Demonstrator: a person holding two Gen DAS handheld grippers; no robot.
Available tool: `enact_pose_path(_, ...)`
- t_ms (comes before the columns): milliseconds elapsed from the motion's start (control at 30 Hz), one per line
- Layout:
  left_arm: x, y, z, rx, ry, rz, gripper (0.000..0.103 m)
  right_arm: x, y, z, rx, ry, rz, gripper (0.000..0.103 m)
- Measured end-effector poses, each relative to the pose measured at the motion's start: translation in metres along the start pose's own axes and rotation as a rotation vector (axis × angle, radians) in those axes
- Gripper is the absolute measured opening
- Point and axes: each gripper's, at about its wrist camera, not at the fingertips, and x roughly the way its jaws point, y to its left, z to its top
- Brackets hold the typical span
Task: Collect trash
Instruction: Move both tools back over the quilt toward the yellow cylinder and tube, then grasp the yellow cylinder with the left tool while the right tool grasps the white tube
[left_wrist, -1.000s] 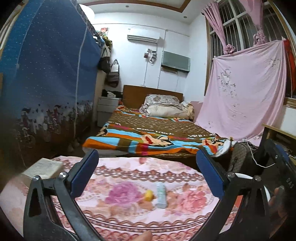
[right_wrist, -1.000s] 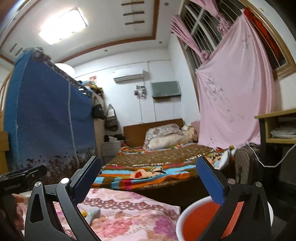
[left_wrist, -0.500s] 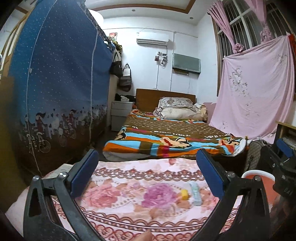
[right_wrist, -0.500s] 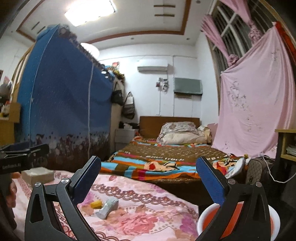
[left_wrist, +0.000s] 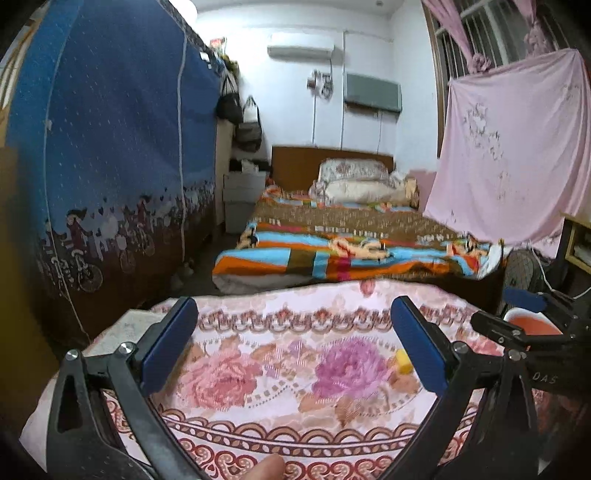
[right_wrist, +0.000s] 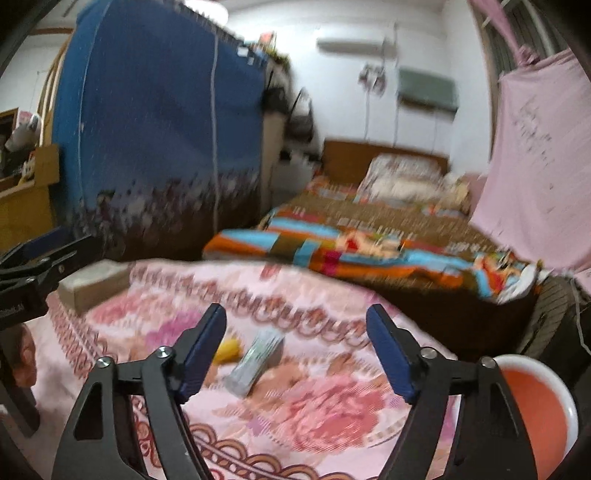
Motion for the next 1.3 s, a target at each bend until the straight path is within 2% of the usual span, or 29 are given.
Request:
enact_pose_path(100, 0.015, 0.0, -0.006, -0.003, 0.086, -0.011, 0.087, 0.016, 0.004, -0.005, 0.006, 0.112, 0.062, 0.061)
enact_pose_path(133, 0.019, 0.001, -0.007, -0.006, 0.11, -0.017, 0.085, 0.022, 0.005, -0.007, 0.013, 0.15, 0.085, 0.053)
enact_pose_path(167, 0.025, 0.001, -0.009, -0.012, 0.149, -0.023, 0.082, 0.026, 0.007, -0.01, 0.019, 0.184, 0.109, 0.05)
enact_pose_path(267, 0.037, 0.002, -0.014, -0.036, 0.228, -0.038, 0.074, 0.036, 0.012, -0.013, 0.009, 0.24, 0.128, 0.05)
enact_pose_path(433, 0.049, 0.004, -0.018, -0.067, 0.295, -0.079, 0.064, 0.055, 0.018, -0.017, 0.0, 0.332, 0.148, 0.049)
enact_pose_path(567, 0.057, 0.001, -0.019, -0.069, 0.334, -0.105, 0.059, 0.066, 0.013, -0.019, 0.026, 0.38, 0.153, 0.033)
enact_pose_path(633, 0.061, -0.003, -0.02, -0.062, 0.35, -0.122, 0.057, 0.067, 0.011, -0.019, 0.034, 0.385, 0.153, 0.028)
enact_pose_path(800, 0.065, -0.017, -0.021, -0.032, 0.391, -0.176, 0.047, 0.066, 0.011, -0.019, 0.04, 0.378, 0.156, 0.026)
enact_pose_path(1033, 0.075, -0.036, -0.027, -0.008, 0.474, -0.27, 0.031, 0.059, -0.003, -0.019, 0.032, 0.369, 0.116, 0.024)
enact_pose_path(1300, 0.084, -0.063, -0.029, 0.043, 0.52, -0.33, 0.027, 0.046, -0.034, -0.02, 0.117, 0.332, 0.104, 0.024)
